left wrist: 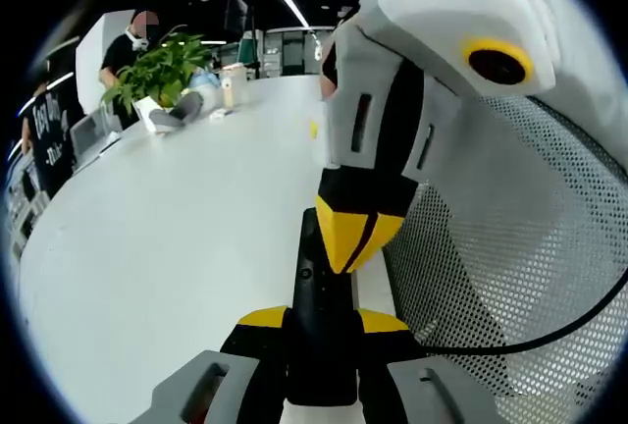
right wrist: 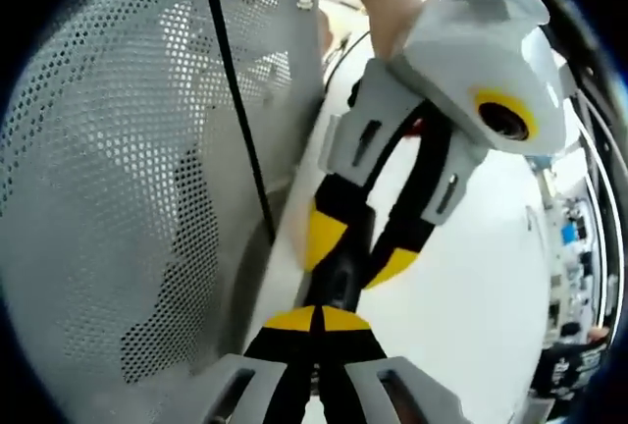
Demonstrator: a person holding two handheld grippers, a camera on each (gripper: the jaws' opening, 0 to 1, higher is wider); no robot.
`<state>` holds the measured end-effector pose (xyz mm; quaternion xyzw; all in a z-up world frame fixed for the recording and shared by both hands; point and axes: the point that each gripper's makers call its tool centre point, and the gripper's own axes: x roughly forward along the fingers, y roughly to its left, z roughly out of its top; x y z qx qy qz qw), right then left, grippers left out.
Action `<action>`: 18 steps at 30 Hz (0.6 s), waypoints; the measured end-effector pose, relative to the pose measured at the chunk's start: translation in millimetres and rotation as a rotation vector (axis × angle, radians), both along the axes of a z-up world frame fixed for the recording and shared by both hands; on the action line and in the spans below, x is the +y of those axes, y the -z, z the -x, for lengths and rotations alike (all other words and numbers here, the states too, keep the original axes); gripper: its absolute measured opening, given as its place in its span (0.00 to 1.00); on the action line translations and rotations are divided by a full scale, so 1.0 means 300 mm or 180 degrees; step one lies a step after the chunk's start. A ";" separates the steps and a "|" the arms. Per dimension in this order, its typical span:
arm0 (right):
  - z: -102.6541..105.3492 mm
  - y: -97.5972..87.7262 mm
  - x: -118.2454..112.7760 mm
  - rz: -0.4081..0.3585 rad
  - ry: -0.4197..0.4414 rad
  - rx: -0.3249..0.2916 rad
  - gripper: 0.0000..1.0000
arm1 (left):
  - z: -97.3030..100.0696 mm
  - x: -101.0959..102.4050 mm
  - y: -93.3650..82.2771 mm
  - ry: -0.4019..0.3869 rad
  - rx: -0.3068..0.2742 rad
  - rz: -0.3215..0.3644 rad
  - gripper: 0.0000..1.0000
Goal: Press the specified remote control buttons in sequence, fully releasing each button before pressing the next.
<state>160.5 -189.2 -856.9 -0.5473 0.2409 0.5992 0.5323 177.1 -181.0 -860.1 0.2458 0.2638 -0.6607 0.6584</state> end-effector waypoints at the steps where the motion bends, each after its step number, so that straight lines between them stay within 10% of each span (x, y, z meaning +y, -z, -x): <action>1: 0.000 0.000 0.001 0.0010 -0.0029 -0.0008 0.00 | 0.000 0.000 0.000 0.0000 0.0000 0.0000 0.25; 18: 0.003 0.002 0.005 -0.0022 0.0050 0.0092 0.00 | 0.000 0.002 -0.001 0.0001 0.0005 0.0012 0.25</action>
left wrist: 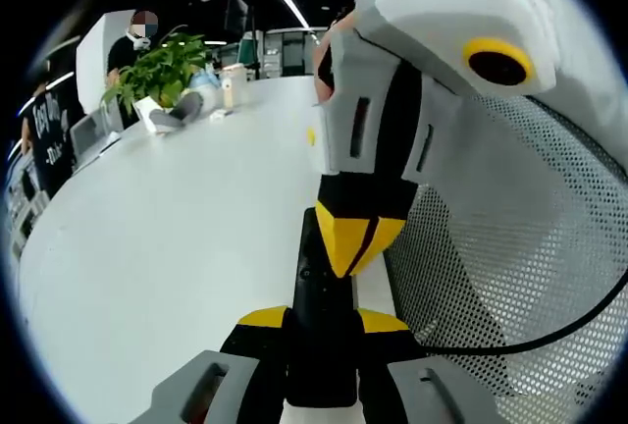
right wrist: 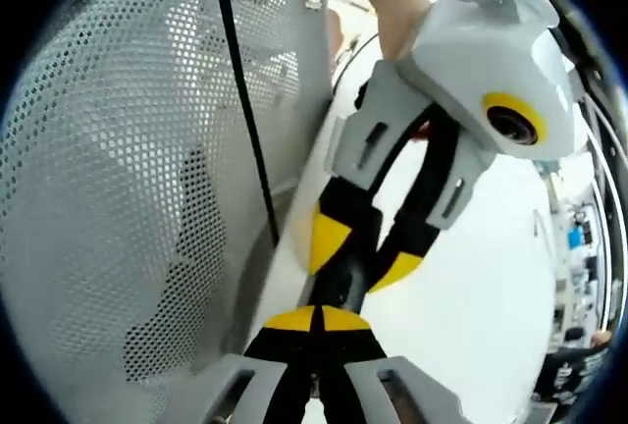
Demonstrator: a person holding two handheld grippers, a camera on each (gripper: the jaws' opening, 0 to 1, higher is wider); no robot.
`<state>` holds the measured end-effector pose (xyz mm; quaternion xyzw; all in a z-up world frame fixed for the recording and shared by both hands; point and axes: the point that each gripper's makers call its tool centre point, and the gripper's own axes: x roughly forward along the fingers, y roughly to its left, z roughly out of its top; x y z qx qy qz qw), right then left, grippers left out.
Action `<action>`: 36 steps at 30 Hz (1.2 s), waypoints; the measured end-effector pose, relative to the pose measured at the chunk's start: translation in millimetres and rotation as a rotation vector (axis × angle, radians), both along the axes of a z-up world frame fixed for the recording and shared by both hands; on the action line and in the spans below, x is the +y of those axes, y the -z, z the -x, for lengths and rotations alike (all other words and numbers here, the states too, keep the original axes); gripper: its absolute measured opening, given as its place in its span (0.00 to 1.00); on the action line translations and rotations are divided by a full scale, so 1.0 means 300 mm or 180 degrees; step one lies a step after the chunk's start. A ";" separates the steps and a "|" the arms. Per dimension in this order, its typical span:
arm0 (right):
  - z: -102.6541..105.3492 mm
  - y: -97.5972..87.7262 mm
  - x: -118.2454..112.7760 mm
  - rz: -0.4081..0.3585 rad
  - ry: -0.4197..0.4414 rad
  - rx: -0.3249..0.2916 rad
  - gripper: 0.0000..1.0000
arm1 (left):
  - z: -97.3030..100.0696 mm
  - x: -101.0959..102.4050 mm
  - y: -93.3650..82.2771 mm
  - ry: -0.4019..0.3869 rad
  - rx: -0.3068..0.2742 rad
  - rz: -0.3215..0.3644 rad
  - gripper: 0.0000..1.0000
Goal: Press the specified remote control buttons in sequence, fully releasing each button before pressing the next.
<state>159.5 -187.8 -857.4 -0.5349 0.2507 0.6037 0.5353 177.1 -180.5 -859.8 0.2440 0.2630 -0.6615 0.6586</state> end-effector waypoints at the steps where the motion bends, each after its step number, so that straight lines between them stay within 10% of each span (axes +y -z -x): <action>1: 0.001 0.000 0.000 -0.0004 0.0008 -0.0011 0.00 | 0.000 0.000 0.000 0.0000 0.0000 -0.0001 0.25; 7: 0.001 -0.002 0.002 -0.0183 0.0316 0.0127 0.00 | 0.000 0.001 0.000 0.0002 -0.0003 -0.0004 0.25; 13: -0.014 -0.018 0.007 -0.0676 0.1219 0.1015 0.00 | 0.000 0.002 0.000 0.0002 -0.0008 -0.0007 0.25; 17: -0.050 -0.021 -0.015 -0.0588 0.1180 0.0760 0.00 | -0.001 0.002 0.001 -0.0002 -0.0007 -0.0004 0.25; 36: -0.045 -0.017 0.013 -0.0490 0.1114 0.0687 0.00 | 0.000 0.000 0.002 -0.0004 0.0002 0.0002 0.25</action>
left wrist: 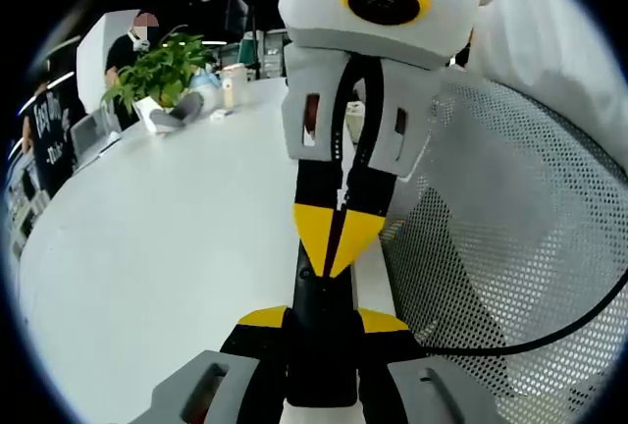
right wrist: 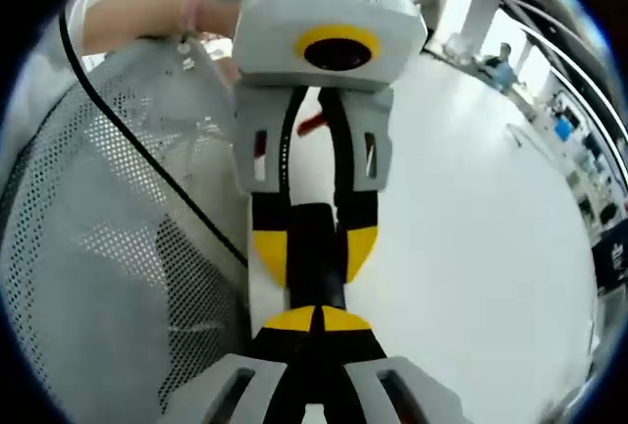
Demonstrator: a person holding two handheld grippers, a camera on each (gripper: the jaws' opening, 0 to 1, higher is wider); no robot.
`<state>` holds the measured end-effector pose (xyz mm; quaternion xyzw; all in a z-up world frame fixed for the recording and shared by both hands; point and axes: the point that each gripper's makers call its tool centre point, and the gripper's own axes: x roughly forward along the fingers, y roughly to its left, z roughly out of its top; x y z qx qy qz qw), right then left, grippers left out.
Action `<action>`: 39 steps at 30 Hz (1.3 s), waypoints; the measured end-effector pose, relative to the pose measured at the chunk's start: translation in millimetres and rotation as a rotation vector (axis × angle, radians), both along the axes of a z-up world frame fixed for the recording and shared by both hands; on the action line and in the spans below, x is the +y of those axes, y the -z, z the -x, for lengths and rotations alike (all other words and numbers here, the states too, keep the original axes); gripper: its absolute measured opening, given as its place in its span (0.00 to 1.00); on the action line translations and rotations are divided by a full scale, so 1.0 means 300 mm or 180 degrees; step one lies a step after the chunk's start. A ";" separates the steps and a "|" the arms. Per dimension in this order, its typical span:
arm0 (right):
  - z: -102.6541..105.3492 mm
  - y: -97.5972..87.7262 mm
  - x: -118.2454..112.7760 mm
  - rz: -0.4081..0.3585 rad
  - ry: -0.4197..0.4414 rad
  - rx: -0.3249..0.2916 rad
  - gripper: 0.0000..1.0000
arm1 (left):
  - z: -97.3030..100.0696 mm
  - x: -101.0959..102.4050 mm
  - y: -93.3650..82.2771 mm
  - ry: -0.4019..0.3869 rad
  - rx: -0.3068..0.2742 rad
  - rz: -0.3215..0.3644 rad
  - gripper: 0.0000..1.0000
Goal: Press the specified remote control buttons in sequence, fully releasing each button before pressing the next.
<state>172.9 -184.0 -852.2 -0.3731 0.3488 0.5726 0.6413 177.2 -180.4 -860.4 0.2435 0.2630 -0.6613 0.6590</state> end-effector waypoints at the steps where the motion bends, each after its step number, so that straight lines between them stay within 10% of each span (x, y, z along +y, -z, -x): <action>1: 0.000 -0.001 -0.001 0.0027 -0.0020 -0.0020 0.00 | 0.000 0.000 0.000 -0.0001 0.0000 0.0001 0.25; 31: -0.012 0.007 -0.006 0.0132 -0.0063 -0.0049 0.00 | -0.002 0.000 -0.001 -0.0003 -0.0005 0.0000 0.25; 39: -0.016 0.002 -0.008 -0.0148 0.0338 0.0348 0.00 | -0.001 0.000 -0.001 -0.0004 -0.0005 0.0003 0.25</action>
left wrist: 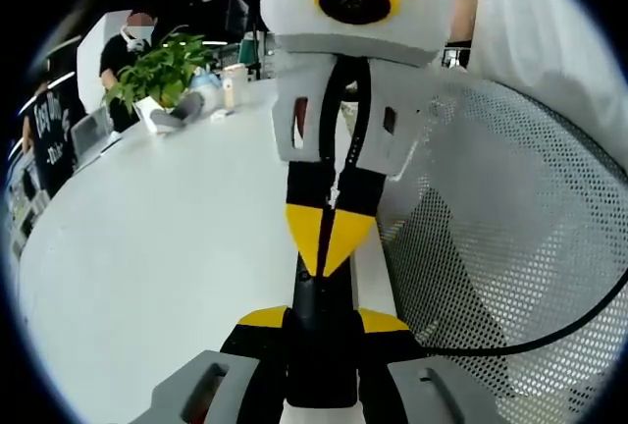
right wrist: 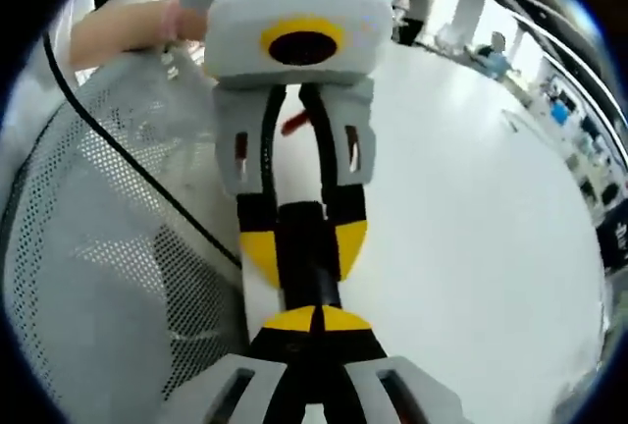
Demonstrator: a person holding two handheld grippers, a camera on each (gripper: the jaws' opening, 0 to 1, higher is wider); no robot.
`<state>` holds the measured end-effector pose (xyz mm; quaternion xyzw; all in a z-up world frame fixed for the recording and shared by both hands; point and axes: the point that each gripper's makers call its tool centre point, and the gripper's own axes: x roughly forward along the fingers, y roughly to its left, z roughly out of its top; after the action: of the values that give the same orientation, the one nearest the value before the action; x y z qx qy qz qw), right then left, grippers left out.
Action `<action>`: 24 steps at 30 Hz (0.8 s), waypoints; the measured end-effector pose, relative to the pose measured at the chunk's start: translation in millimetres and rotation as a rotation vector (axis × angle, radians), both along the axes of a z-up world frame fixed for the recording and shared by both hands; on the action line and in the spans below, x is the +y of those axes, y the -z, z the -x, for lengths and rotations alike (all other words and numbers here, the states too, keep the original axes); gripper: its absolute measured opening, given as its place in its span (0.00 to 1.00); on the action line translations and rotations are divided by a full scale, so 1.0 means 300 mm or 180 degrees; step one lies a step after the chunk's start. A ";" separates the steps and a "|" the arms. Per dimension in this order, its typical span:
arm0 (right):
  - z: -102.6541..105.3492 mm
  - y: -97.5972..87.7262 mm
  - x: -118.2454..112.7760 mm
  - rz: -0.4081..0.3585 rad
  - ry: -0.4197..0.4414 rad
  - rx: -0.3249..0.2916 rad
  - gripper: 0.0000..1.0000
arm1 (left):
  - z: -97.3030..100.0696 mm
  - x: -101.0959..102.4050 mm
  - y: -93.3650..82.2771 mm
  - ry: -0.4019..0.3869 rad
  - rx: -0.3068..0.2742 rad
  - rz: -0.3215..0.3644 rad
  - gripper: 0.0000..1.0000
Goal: Press the specified remote control buttons in sequence, fully releasing each button before pressing the next.
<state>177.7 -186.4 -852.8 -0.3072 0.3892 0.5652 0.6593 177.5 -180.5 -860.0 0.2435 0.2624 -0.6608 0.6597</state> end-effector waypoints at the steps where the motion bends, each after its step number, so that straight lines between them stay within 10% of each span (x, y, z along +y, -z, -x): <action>1: 0.001 -0.001 -0.001 -0.0040 0.0107 0.0128 0.00 | 0.000 0.000 0.000 -0.0001 -0.0001 0.0000 0.25; 13: -0.034 0.005 -0.001 0.0102 -0.0044 0.0216 0.00 | 0.000 -0.001 0.000 -0.0010 0.0015 0.0015 0.25; 24: -0.040 0.012 -0.001 0.0227 0.0246 0.0853 0.00 | -0.001 -0.001 0.000 0.0001 0.0000 0.0007 0.24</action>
<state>189.7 -186.8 -856.4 -0.2370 0.5051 0.5612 0.6113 177.8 -180.8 -860.1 0.2427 0.2617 -0.6611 0.6599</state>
